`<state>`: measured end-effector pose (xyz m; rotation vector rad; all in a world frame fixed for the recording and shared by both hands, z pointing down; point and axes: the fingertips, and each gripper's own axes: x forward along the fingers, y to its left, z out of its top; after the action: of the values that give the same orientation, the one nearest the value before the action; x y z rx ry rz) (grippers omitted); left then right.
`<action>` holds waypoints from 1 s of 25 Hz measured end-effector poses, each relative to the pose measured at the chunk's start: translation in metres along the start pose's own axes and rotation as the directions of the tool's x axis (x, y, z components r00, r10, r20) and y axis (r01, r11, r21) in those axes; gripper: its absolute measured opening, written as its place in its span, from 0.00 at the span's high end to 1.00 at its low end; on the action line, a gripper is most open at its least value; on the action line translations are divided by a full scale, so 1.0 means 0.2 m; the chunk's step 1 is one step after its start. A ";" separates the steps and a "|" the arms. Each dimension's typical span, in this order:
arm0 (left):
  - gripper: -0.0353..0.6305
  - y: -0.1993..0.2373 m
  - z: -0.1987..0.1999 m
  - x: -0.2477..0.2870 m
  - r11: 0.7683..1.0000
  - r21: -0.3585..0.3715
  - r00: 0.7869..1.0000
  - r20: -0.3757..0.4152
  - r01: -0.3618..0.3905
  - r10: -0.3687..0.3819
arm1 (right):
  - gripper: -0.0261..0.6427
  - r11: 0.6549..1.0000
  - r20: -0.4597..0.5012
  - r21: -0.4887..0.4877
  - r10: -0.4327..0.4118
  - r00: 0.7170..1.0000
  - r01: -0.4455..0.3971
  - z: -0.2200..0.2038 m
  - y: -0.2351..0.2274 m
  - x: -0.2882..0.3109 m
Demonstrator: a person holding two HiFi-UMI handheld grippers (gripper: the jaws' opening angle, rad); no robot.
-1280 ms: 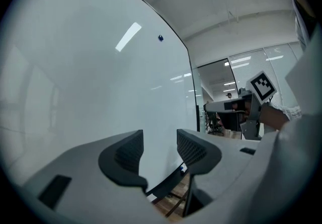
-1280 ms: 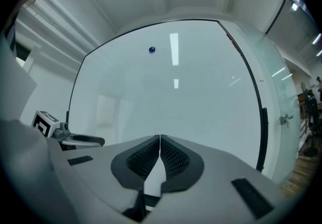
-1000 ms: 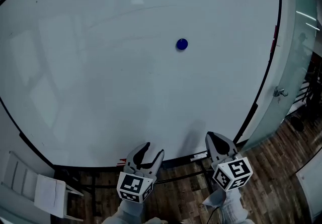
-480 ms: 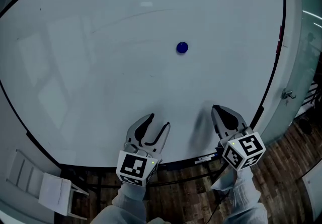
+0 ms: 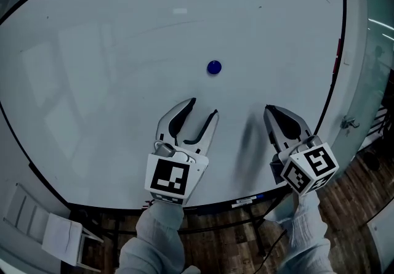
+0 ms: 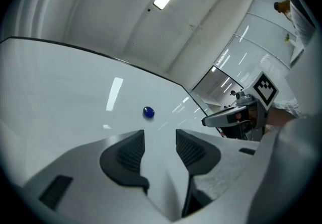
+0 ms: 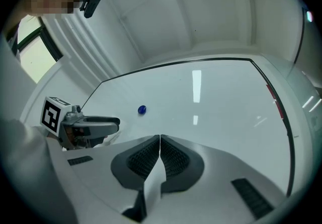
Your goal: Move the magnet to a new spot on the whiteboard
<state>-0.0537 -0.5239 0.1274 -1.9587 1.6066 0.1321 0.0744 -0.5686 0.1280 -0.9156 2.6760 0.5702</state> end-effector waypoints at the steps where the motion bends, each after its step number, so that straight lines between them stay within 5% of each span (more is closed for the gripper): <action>1: 0.65 0.01 0.04 0.03 0.999 0.038 1.000 0.021 -0.001 0.000 | 0.92 1.000 0.006 -0.007 0.003 1.000 -0.003 0.03 -0.01 0.00; 7: 0.65 0.04 0.17 0.18 0.979 0.196 0.998 0.034 -0.050 0.044 | 0.92 0.999 0.021 -0.047 -0.002 1.000 0.003 0.11 -0.09 0.03; 13: 0.65 0.06 0.25 0.27 0.960 0.268 0.996 0.051 -0.083 0.072 | 0.92 0.999 0.019 -0.037 -0.016 1.000 0.016 0.10 -0.14 0.05; 21: 0.69 0.07 0.22 0.35 0.885 0.444 0.987 -0.006 -0.142 0.161 | 0.92 0.999 0.011 -0.038 -0.033 0.999 0.034 0.07 -0.18 0.02; 25: 0.74 0.10 0.21 0.36 0.873 0.457 0.978 -0.028 -0.169 0.205 | 0.92 0.999 0.007 -0.038 -0.036 0.999 0.036 0.06 -0.18 0.01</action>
<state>-0.0412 -0.5679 0.0546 -1.4636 1.6923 -0.2284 0.0966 -0.5916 0.1062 -0.9691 2.6462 0.6171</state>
